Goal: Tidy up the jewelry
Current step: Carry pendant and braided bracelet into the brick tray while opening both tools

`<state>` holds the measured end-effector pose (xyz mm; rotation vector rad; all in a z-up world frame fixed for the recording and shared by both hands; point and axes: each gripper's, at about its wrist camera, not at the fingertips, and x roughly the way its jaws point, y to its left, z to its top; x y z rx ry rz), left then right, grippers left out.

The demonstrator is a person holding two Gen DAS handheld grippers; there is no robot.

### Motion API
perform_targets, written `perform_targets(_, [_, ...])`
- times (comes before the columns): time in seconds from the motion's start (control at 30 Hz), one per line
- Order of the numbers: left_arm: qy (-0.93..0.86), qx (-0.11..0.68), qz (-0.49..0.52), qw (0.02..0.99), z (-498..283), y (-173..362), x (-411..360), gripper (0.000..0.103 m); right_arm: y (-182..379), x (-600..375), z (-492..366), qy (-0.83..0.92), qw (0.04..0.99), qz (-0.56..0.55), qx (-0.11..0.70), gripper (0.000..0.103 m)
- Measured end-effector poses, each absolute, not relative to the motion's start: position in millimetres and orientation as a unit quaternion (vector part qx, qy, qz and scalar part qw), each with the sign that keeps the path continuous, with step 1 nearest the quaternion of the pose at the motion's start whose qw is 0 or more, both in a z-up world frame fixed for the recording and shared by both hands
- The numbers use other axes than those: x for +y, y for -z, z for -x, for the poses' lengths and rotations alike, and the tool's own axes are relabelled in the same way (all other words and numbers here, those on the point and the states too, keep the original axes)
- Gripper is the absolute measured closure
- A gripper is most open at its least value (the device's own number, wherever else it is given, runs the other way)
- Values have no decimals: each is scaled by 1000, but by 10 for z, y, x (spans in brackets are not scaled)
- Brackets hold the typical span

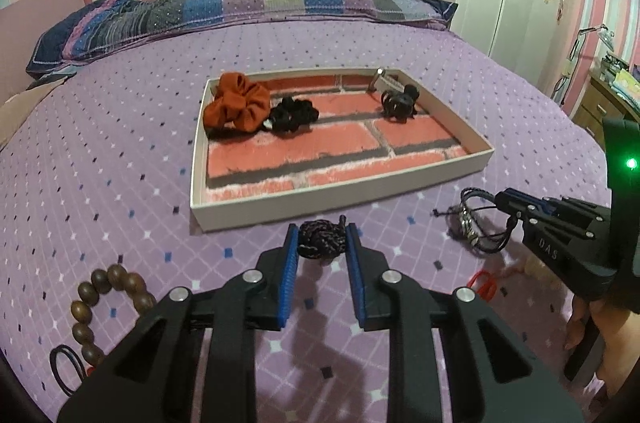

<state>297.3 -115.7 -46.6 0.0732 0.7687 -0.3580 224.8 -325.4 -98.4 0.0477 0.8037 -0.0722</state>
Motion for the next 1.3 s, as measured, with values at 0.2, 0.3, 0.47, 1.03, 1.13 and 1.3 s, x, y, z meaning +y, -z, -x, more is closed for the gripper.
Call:
perform_targets(0.2, [172,360,-36,916,-3011,293,-1152,79,775,-3274,-2285,36,926,-26,376,93])
perform_targets(0.3, [173,356,-31,918,-3030,213,-1143,79,669,-3291,-2310,36,929,-30,368,93])
perform_targets(0.47, [172,351,-24,920,-3122,52,-1137,79,487,-3310,-2386,36,933,-33,357,93])
perform_targets(1.03, [131,353,-14,926,-4113,-142,-1130,79,2,-3357,-3357,39,944,-30,326,93])
perform_targets(1.13, [125,362,-11,924,-4246,-18,-1119,79,183,-3367,-3456,42,940,-31,338,93])
perform_targets(1.3, [119,383,-5,916,-4357,238,-1093,79,576,-3382,-3517,48,928,-35,367,93])
